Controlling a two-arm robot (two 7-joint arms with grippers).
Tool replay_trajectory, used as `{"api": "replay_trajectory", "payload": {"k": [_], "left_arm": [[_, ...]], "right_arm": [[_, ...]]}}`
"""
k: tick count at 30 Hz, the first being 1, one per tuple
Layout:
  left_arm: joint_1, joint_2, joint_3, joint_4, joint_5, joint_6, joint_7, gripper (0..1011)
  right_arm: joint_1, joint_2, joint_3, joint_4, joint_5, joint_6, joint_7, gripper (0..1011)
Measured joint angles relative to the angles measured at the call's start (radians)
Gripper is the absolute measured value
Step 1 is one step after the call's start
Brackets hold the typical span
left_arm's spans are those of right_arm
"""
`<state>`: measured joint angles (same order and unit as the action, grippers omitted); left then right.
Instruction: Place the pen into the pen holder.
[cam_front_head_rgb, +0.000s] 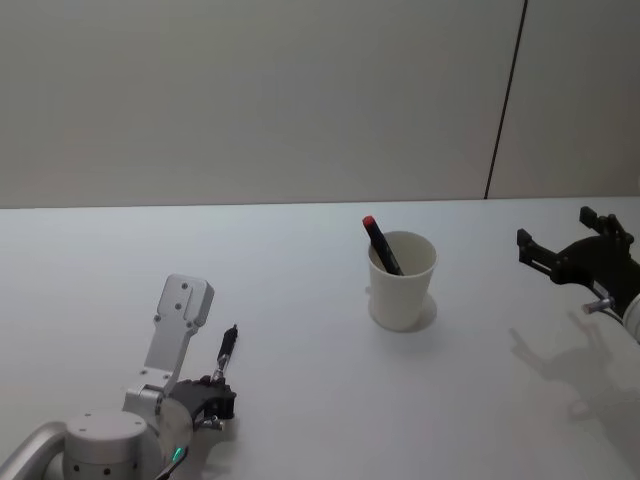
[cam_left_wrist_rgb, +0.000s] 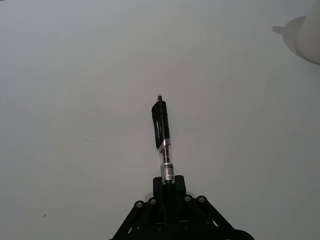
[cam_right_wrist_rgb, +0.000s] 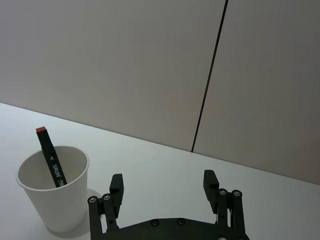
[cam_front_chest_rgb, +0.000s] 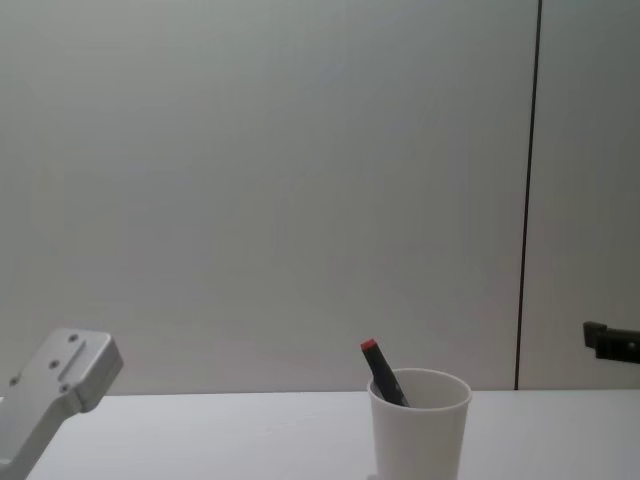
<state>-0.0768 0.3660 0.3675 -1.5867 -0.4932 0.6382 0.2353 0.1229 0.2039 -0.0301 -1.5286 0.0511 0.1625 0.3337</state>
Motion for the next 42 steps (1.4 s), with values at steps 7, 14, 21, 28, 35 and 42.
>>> {"api": "replay_trajectory", "payload": {"k": [7, 14, 21, 28, 35, 42], "left_arm": [[0.002, -0.003, -0.004, 0.004, 0.000, -0.006, 0.000, 136], [0.006, -0.003, -0.008, 0.004, 0.009, -0.020, 0.000, 136], [0.010, 0.004, -0.014, -0.002, 0.034, -0.068, -0.016, 136], [0.013, 0.013, -0.018, -0.007, 0.069, -0.142, -0.060, 136], [0.014, 0.022, -0.020, -0.008, 0.111, -0.238, -0.121, 136], [0.010, 0.030, -0.022, -0.005, 0.155, -0.352, -0.205, 136]], "right_arm": [[0.000, 0.000, 0.000, 0.000, 0.000, 0.000, 0.000, 1002], [0.000, 0.000, 0.000, 0.000, 0.000, 0.000, 0.000, 1002], [0.000, 0.000, 0.000, 0.000, 0.000, 0.000, 0.000, 1002], [0.000, 0.000, 0.000, 0.000, 0.000, 0.000, 0.000, 1002], [0.000, 0.000, 0.000, 0.000, 0.000, 0.000, 0.000, 1002], [0.000, 0.000, 0.000, 0.000, 0.000, 0.000, 0.000, 1002]]}}
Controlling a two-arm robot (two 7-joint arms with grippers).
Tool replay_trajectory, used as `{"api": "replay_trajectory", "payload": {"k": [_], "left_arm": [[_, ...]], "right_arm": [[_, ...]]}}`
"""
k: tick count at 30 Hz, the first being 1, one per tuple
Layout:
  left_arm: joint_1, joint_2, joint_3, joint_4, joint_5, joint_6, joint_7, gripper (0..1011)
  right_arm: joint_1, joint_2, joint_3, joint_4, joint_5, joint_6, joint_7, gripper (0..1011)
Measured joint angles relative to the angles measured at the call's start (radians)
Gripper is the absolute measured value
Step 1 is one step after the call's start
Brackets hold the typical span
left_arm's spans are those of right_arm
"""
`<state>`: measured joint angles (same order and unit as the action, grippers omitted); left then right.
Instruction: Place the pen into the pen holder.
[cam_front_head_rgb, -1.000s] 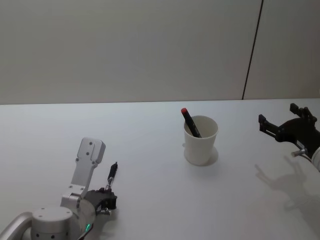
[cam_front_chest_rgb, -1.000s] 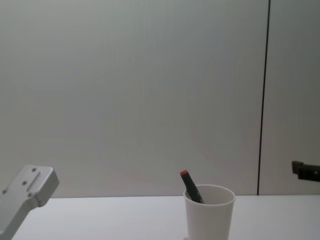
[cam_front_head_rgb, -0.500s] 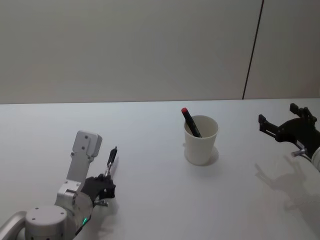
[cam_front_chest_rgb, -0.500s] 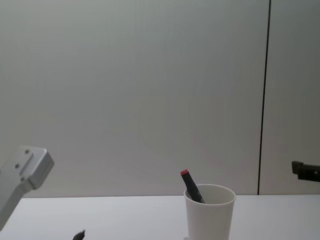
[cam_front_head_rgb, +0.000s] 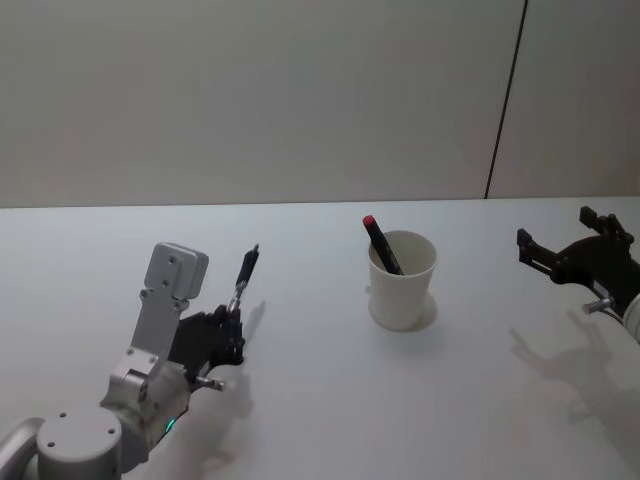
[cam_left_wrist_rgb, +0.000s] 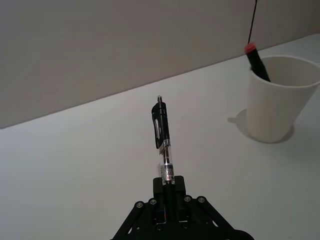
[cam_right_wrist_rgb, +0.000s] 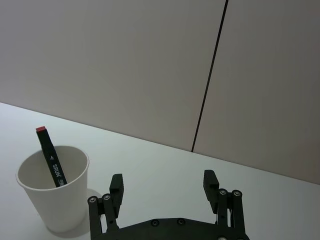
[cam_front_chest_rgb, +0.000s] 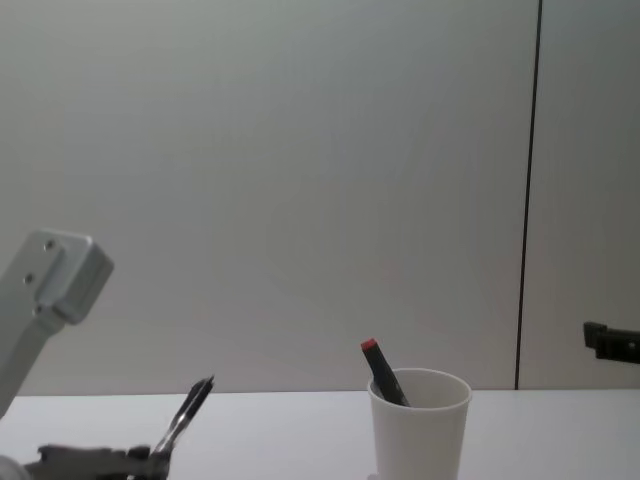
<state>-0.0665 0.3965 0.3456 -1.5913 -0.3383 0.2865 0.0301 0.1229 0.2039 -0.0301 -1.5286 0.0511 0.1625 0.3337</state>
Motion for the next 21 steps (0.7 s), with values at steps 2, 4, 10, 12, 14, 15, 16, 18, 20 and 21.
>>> {"api": "replay_trajectory", "payload": {"k": [2, 4, 10, 12, 14, 15, 16, 18, 20, 21], "left_arm": [[-0.002, 0.001, 0.000, 0.003, 0.008, -0.021, -0.021, 136], [-0.006, 0.002, 0.000, 0.007, 0.019, -0.054, -0.049, 136], [-0.017, 0.002, 0.000, 0.022, 0.047, -0.145, -0.129, 136], [-0.021, 0.002, 0.000, 0.028, 0.052, -0.168, -0.150, 136], [-0.025, 0.000, 0.000, 0.034, 0.060, -0.198, -0.176, 136], [-0.027, 0.000, 0.001, 0.037, 0.062, -0.208, -0.184, 136], [-0.030, -0.002, 0.001, 0.041, 0.067, -0.225, -0.200, 136], [-0.033, -0.003, 0.002, 0.044, 0.073, -0.241, -0.213, 136], [-0.037, -0.006, 0.005, 0.048, 0.085, -0.263, -0.233, 136], [-0.039, -0.007, 0.006, 0.051, 0.093, -0.277, -0.245, 136]], "right_arm": [[0.000, 0.000, 0.000, 0.000, 0.000, 0.000, 0.000, 1002], [0.000, 0.000, 0.000, 0.000, 0.000, 0.000, 0.000, 1002], [0.000, 0.000, 0.000, 0.000, 0.000, 0.000, 0.000, 1002], [0.000, 0.000, 0.000, 0.000, 0.000, 0.000, 0.000, 1002], [0.000, 0.000, 0.000, 0.000, 0.000, 0.000, 0.000, 1002], [0.000, 0.000, 0.000, 0.000, 0.000, 0.000, 0.000, 1002], [0.000, 0.000, 0.000, 0.000, 0.000, 0.000, 0.000, 1002], [0.000, 0.000, 0.000, 0.000, 0.000, 0.000, 0.000, 1002], [0.000, 0.000, 0.000, 0.000, 0.000, 0.000, 0.000, 1002], [0.000, 0.000, 0.000, 0.000, 0.000, 0.000, 0.000, 1002]]}}
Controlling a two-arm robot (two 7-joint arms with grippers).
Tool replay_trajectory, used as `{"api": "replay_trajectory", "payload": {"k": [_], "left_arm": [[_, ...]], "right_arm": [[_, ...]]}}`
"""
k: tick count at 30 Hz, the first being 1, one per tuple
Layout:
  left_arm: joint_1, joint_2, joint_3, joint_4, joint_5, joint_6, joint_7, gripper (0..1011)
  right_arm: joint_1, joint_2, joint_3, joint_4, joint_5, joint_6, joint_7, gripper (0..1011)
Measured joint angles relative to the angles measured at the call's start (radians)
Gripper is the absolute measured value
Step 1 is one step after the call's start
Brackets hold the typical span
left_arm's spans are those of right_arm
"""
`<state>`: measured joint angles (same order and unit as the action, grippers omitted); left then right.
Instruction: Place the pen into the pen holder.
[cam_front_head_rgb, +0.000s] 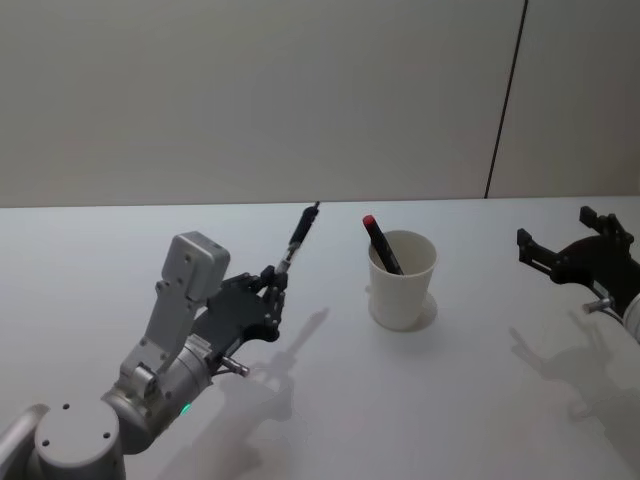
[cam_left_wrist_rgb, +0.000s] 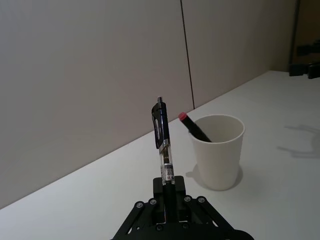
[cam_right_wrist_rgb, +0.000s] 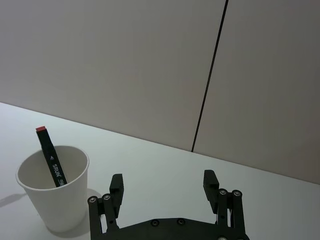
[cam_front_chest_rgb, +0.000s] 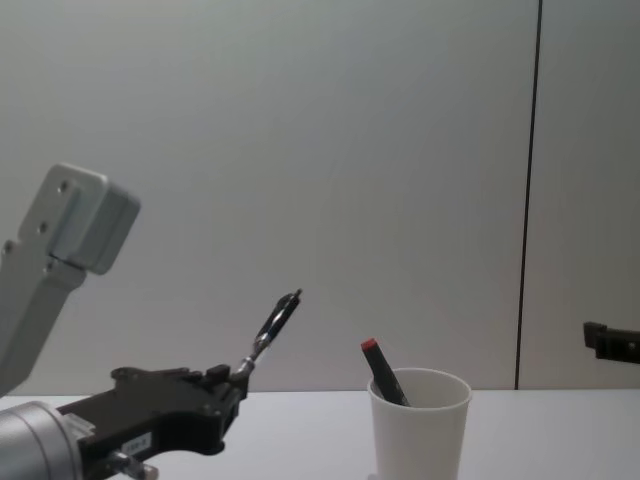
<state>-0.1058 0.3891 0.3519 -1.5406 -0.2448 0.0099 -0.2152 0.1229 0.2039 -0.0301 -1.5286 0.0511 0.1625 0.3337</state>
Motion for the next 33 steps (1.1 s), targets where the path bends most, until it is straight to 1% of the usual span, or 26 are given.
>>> {"api": "replay_trajectory", "payload": {"k": [1, 4, 7, 10, 17, 23, 25, 26, 33], "left_arm": [[0.000, 0.000, 0.000, 0.000, 0.000, 0.000, 0.000, 136], [-0.007, -0.006, 0.005, 0.007, 0.021, -0.030, -0.026, 136], [-0.013, -0.010, 0.008, 0.012, 0.033, -0.046, -0.044, 136], [-0.022, -0.016, 0.013, 0.021, 0.051, -0.076, -0.076, 136], [-0.038, -0.029, 0.021, 0.040, 0.075, -0.120, -0.127, 136], [-0.056, -0.040, 0.028, 0.059, 0.096, -0.156, -0.184, 136], [-0.063, -0.043, 0.030, 0.066, 0.101, -0.163, -0.204, 136], [-0.063, -0.043, 0.030, 0.066, 0.101, -0.163, -0.204, 136], [-0.090, -0.054, 0.035, 0.092, 0.118, -0.174, -0.275, 136]], "right_arm": [[0.000, 0.000, 0.000, 0.000, 0.000, 0.000, 0.000, 1002], [0.000, 0.000, 0.000, 0.000, 0.000, 0.000, 0.000, 1002], [0.000, 0.000, 0.000, 0.000, 0.000, 0.000, 0.000, 1002], [0.000, 0.000, 0.000, 0.000, 0.000, 0.000, 0.000, 1002], [0.000, 0.000, 0.000, 0.000, 0.000, 0.000, 0.000, 1002], [0.000, 0.000, 0.000, 0.000, 0.000, 0.000, 0.000, 1002], [0.000, 0.000, 0.000, 0.000, 0.000, 0.000, 0.000, 1002], [0.000, 0.000, 0.000, 0.000, 0.000, 0.000, 0.000, 1002], [0.000, 0.000, 0.000, 0.000, 0.000, 0.000, 0.000, 1002]]}}
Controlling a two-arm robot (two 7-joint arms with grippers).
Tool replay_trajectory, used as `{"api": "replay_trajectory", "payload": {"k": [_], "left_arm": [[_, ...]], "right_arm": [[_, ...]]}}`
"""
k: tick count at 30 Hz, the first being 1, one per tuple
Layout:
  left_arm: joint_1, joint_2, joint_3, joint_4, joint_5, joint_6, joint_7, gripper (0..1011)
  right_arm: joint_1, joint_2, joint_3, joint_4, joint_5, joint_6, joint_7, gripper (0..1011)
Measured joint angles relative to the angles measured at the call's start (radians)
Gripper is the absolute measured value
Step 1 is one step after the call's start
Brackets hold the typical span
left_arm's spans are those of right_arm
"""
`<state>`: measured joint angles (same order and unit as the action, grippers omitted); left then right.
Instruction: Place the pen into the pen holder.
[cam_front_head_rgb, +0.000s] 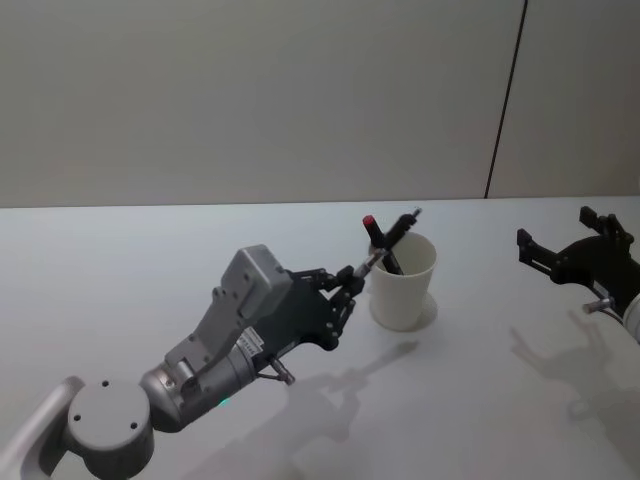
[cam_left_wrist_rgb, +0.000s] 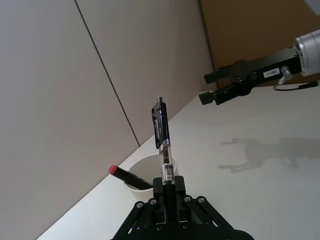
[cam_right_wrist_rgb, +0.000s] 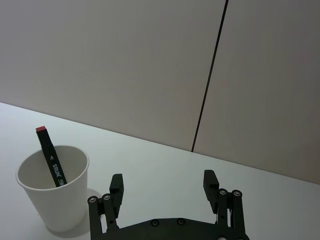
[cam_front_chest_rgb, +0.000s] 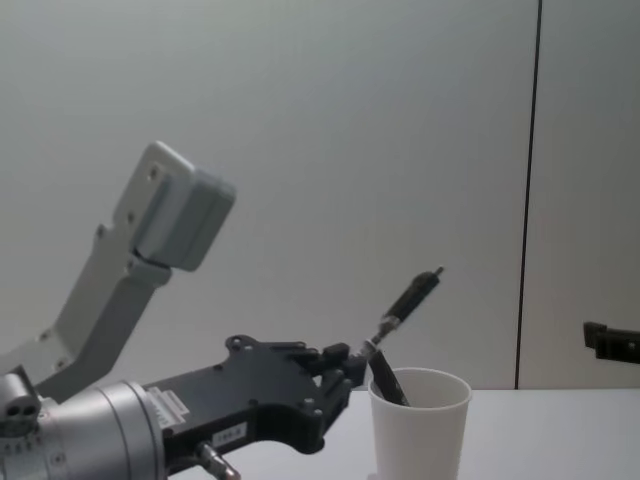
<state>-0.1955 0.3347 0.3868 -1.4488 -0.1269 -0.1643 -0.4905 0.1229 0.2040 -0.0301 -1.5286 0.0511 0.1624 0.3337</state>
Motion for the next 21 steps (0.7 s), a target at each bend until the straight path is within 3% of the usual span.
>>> {"api": "replay_trajectory", "payload": {"k": [10, 21], "left_arm": [[-0.031, -0.017, 0.009, 0.031, 0.029, 0.009, -0.055, 136], [-0.044, -0.030, 0.019, 0.041, 0.066, 0.029, -0.043, 136]], "right_arm": [[0.000, 0.000, 0.000, 0.000, 0.000, 0.000, 0.000, 1002], [0.000, 0.000, 0.000, 0.000, 0.000, 0.000, 0.000, 1002]]}}
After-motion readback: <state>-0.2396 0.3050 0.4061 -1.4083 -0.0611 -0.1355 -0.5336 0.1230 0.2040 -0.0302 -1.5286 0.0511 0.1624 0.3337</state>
